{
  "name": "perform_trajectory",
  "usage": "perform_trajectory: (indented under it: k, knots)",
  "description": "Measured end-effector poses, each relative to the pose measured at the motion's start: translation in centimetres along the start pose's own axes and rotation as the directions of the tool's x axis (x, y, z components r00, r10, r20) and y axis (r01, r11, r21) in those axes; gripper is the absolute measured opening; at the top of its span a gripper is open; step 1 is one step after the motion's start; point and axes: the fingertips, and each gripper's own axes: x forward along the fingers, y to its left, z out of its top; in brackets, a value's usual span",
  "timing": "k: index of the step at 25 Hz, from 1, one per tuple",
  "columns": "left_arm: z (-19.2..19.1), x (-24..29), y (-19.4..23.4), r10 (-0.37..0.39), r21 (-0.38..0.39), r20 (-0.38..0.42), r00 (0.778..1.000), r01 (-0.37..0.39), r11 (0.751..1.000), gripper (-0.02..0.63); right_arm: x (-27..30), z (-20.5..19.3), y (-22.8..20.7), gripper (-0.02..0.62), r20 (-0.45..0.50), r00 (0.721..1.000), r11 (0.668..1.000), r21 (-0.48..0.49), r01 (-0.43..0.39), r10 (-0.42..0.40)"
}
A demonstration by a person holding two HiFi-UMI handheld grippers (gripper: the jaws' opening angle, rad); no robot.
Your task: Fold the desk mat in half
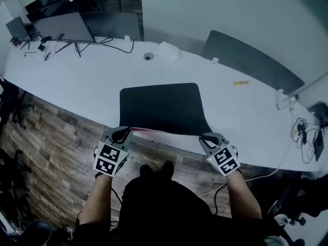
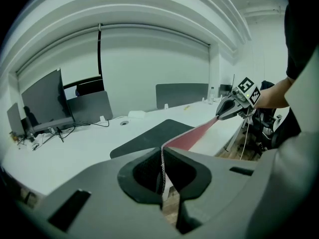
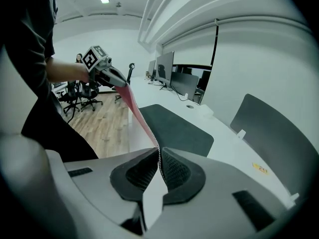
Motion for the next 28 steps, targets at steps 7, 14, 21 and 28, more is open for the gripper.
perform_trajectory:
  k: [7, 14, 21, 28]
  knots:
    - [0.3, -2.5, 1.4, -0.006, -0.001, 0.057, 0.998, 0.006, 1.000, 0.025, -1.0, 3.2, 0.3, 0.020, 0.042, 0.999, 0.999, 0.029, 0.015, -0.016]
    - [0.2, -4.0, 4.4, -0.031, 0.011, 0.098, 0.995, 0.030, 0.999, 0.025, -0.4, 7.8, -0.1, 0.020, 0.045, 0.994, 0.995, 0.010, 0.099, -0.099]
    - [0.5, -2.6, 7.2, -0.032, 0.025, 0.085, 0.996, 0.030, 0.999, 0.025, 2.1, 9.6, -2.0, 0.020, 0.050, 0.986, 0.985, 0.079, 0.156, -0.160]
    - [2.1, 2.8, 11.0, 0.006, 0.085, 0.022, 1.000, -0.007, 0.996, 0.025, 7.0, 10.6, -7.3, 0.020, 0.034, 0.987, 0.983, 0.099, 0.153, -0.157]
